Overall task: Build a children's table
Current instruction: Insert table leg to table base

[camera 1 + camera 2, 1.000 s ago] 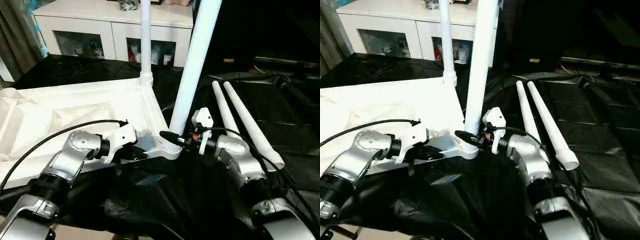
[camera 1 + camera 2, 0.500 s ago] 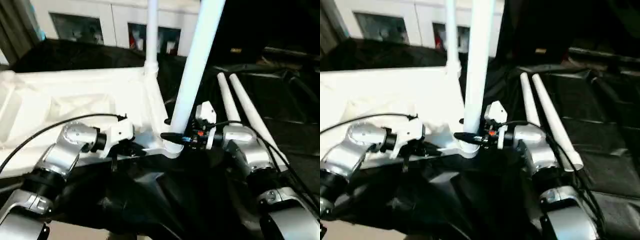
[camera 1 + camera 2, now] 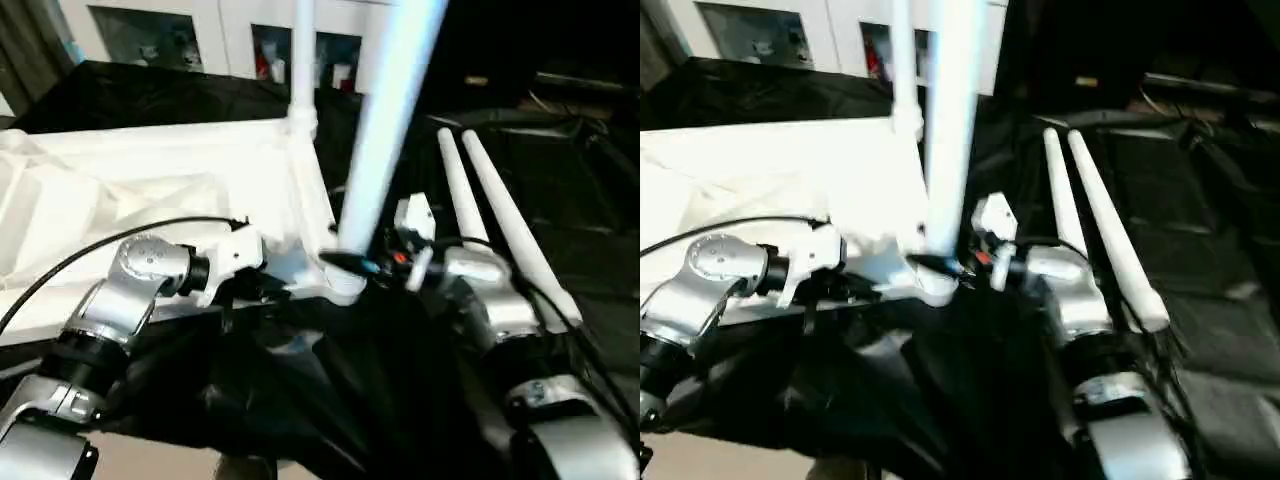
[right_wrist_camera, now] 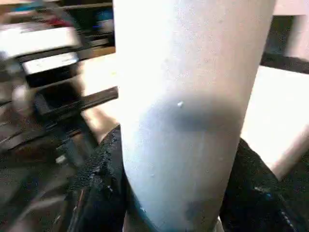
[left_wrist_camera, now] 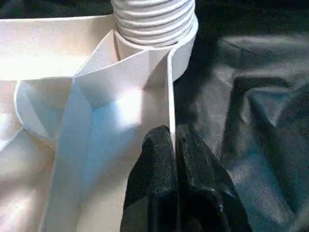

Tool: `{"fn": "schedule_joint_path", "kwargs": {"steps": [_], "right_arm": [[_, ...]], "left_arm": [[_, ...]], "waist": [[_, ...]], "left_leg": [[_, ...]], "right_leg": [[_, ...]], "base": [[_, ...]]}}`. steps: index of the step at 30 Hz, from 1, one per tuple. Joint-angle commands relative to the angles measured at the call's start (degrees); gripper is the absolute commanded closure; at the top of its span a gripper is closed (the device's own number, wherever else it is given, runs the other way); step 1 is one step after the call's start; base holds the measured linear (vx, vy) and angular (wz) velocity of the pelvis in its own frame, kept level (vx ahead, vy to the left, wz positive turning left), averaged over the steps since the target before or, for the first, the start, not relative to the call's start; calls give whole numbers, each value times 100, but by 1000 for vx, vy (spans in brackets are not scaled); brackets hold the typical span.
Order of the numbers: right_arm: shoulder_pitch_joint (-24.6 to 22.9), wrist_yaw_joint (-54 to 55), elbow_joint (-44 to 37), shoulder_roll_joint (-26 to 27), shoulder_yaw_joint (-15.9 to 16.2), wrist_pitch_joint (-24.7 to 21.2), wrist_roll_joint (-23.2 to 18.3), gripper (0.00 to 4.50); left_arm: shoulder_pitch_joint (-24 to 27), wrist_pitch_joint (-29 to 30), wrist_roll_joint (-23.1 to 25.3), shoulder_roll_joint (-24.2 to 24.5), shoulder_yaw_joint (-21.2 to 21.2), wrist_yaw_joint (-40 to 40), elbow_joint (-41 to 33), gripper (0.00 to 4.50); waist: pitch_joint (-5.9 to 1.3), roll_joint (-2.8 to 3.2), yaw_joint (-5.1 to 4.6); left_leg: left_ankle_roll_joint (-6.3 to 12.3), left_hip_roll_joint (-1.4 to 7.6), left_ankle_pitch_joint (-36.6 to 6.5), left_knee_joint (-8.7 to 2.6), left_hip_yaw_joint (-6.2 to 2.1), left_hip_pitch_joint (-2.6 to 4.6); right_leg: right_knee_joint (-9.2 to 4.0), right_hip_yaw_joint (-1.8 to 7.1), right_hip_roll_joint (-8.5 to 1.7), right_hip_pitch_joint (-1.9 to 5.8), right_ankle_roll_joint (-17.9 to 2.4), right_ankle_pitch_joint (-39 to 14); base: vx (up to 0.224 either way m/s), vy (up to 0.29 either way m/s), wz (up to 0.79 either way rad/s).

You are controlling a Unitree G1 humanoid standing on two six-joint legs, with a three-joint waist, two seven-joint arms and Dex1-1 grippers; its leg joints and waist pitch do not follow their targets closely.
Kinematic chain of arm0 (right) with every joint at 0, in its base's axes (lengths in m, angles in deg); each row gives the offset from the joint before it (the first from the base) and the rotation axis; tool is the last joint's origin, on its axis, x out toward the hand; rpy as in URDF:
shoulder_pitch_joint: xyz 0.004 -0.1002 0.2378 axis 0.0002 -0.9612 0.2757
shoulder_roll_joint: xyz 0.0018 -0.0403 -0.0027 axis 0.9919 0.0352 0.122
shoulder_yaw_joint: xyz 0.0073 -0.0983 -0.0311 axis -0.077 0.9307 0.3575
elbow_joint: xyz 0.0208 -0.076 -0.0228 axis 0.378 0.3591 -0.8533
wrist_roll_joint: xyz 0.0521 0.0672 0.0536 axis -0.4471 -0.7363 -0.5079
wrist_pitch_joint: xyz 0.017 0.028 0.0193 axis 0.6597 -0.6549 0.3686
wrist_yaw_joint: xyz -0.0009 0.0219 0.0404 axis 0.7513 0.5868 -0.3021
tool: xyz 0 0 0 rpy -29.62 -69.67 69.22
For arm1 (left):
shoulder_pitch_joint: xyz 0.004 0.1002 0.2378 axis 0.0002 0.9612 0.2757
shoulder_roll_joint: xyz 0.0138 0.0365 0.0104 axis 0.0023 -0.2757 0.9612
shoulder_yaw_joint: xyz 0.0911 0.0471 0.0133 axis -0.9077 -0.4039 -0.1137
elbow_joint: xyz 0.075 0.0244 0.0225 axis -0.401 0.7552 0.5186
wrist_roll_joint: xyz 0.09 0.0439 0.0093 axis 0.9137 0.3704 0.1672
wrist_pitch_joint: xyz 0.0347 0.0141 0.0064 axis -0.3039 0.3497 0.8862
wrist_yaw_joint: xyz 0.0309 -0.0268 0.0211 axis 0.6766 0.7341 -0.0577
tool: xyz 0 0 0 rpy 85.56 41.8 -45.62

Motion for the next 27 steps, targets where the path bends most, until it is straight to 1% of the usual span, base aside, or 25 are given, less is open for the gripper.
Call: {"fn": "schedule_joint_path", "kwargs": {"steps": [1, 2, 3, 4, 5, 6, 7, 8, 9, 10, 11, 12, 13, 14, 15, 16, 17, 18, 19, 20, 21, 22, 23, 25, 27], "right_arm": [[-516, 835, 610, 87, 205, -305, 614, 260], [-526, 1076, 601, 201, 203, -332, 658, 260], [-525, 1255, 598, 284, 201, -366, 688, 260], [-460, 1720, 698, 418, 185, -413, 790, 260], [-406, 2033, 780, 500, 166, -438, 862, 260], [-355, 2284, 843, 594, 140, -410, 908, 260], [-328, 2403, 865, 662, 122, -376, 916, 260], [-308, 2497, 881, 714, 109, -353, 923, 260], [-263, 2691, 921, 824, 84, -304, 935, 260], [-214, 2957, 961, 973, 63, -249, 932, 260], [-200, 3057, 978, 1015, 68, -235, 945, 260], [-186, 3159, 995, 1055, 75, -226, 965, 260], [-181, 3155, 999, 1082, 68, -232, 945, 260], [-181, 3155, 999, 1082, 68, -232, 945, 260], [-191, 3119, 940, 1091, 64, -210, 949, 260], [-196, 3020, 875, 1081, 31, -193, 909, 260], [-196, 3020, 875, 1081, 31, -193, 909, 260], [-192, 2901, 836, 995, -13, -19, 896, 260], [-195, 2791, 809, 927, -58, 66, 853, 260], [-196, 2757, 798, 907, -72, 80, 836, 260], [-188, 2657, 794, 849, -137, 145, 762, 260], [-187, 2525, 765, 789, -188, 141, 679, 260], [-187, 2525, 765, 789, -188, 141, 679, 260], [-187, 2245, 695, 589, -314, 175, 539, 260], [-165, 2153, 723, 490, -385, 185, 505, 260]], "left_arm": [[-135, 244, -23, -278, 60, -346, -86, 450], [-187, 371, 14, -347, 68, -473, -93, 450], [-223, 443, 52, -392, 65, -563, -92, 450], [-295, 539, 135, -474, 46, -723, -55, 450], [-339, 591, 193, -524, 30, -826, -26, 450], [-394, 672, 239, -599, 29, -959, 14, 450], [-440, 723, 266, -668, 41, -1084, 61, 450], [-478, 758, 289, -727, 52, -1190, 104, 450], [-571, 820, 346, -851, 75, -1431, 220, 450], [-721, 878, 449, -1032, 89, -1834, 427, 450], [-778, 884, 508, -1094, 92, -1988, 515, 450], [-834, 885, 572, -1154, 94, -2141, 603, 450], [-857, 858, 601, -1178, 88, -2184, 643, 450], [-857, 858, 601, -1178, 88, -2184, 643, 450], [-852, 812, 573, -1219, 92, -2131, 613, 450], [-814, 711, 571, -1210, 67, -2014, 533, 450], [-814, 711, 571, -1210, 67, -2014, 533, 450], [-734, 590, 565, -1136, 55, -1857, 444, 450], [-687, 511, 547, -1077, 65, -1783, 417, 450], [-675, 490, 541, -1060, 69, -1764, 411, 450], [-654, 396, 545, -1016, 87, -1727, 443, 450], [-627, 219, 527, -967, 99, -1648, 462, 450], [-627, 219, 527, -967, 99, -1648, 462, 450], [-543, -20, 480, -848, 172, -1590, 489, 450], [-496, -127, 473, -787, 197, -1553, 493, 450]], "waist": [[-87, 67, -116], [-65, 119, -144], [-48, 144, -168], [-76, 268, 55], [-140, 148, 433], [-209, -91, 175], [-94, -214, 110], [39, -171, 53], [58, -173, 71], [-32, -40, 27], [-112, 23, -61], [-136, 37, -108], [-87, 47, -141], [-45, 23, -159], [-4, -25, -159], [-49, -28, -191], [-72, 2, -215], [-126, 5, -213], [-152, 16, -206], [-175, -2, -204], [-167, -17, -197], [-219, -50, -182], [-211, -59, -163], [-270, -67, -152], [-308, -91, -148]], "left_leg": [[-439, 388, -4216, -487, -337, 282], [-511, 403, -4535, -604, -320, 263], [-550, 418, -4795, -745, -292, 175], [-668, 535, -5460, -1363, -53, -451], [-618, 436, -4348, -1379, 457, -482], [-649, 278, -3251, -921, 462, 81], [-204, -46, -504, 508, -292, 579], [27, -189, 135, 626, -653, -153], [-172, -88, 100, 507, -659, -253], [-594, 225, -780, -23, -558, 129], [-578, 332, -1928, -318, -512, 342], [-529, 356, -2257, -367, -460, 406], [-410, 346, -2816, -440, -363, 427], [-387, 324, -3160, -454, -324, 438], [-382, 279, -3670, -453, -316, 489], [-355, 285, -3670, -450, -362, 437], [-353, 311, -3545, -542, -420, 278], [-351, 320, -3389, -579, -436, 217], [-381, 342, -3290, -602, -411, 243], [-367, 340, -3184, -589, -395, 260], [-316, 346, -2883, -563, -355, 260], [-215, 353, -2420, -523, -303, 240], [-91, 350, -2053, -496, -242, 244], [-25, 361, -1887, -464, -171, 281], [-9, 365, -2038, -433, -134, 289]], "right_leg": [[-704, 164, -451, -79, -415, -4404], [-649, 61, -359, -31, -432, -4129], [-538, -45, -256, 58, -452, -3816], [742, -145, 59, 587, -627, -2197], [933, 190, 147, 493, -501, -1821], [426, 426, -86, 90, -334, -3218], [-932, 804, -898, -450, -471, -5527], [-754, 836, -906, 216, -734, -5406], [-584, 532, -886, 354, -699, -5083], [-385, 359, -506, 213, -871, -3268], [-149, 313, -151, 95, -1026, -1674], [-147, 334, -159, 80, -1091, -1263], [-255, 359, -224, 67, -1109, -1449], [-350, 374, -263, 36, -1026, -1949], [-521, 377, -336, -14, -738, -3213], [-591, 368, -439, 59, -539, -3809], [-556, 320, -441, 209, -480, -3594], [-499, 311, -427, 286, -499, -3276], [-503, 312, -425, 237, -555, -2830], [-503, 326, -429, 224, -600, -2643], [-503, 370, -454, 187, -709, -2341], [-472, 408, -482, 215, -824, -2006], [-463, 439, -470, 201, -920, -1774], [-435, 449, -448, 192, -1073, -1677], [-464, 456, -477, 179, -1064, -2101]], "base": [[-67, 28, -3], [-77, 38, -3], [-142, 34, 2], [-142, 34, 2], [-149, -20, 27], [8, -130, 41], [8, -130, 41], [58, -67, -13], [-6, 102, -29], [-6, 102, -29], [-80, 65, 20], [-136, 0, 32], [-136, 0, 32], [-121, 19, 23], [-89, 35, 6], [-89, 35, 6], [-42, 58, -17], [-24, 64, -23], [-24, 64, -23], [0, 0, 0], [0, 0, 0], [0, 0, 0], [0, 0, 0], [0, 0, 0], [0, 0, 0]]}}
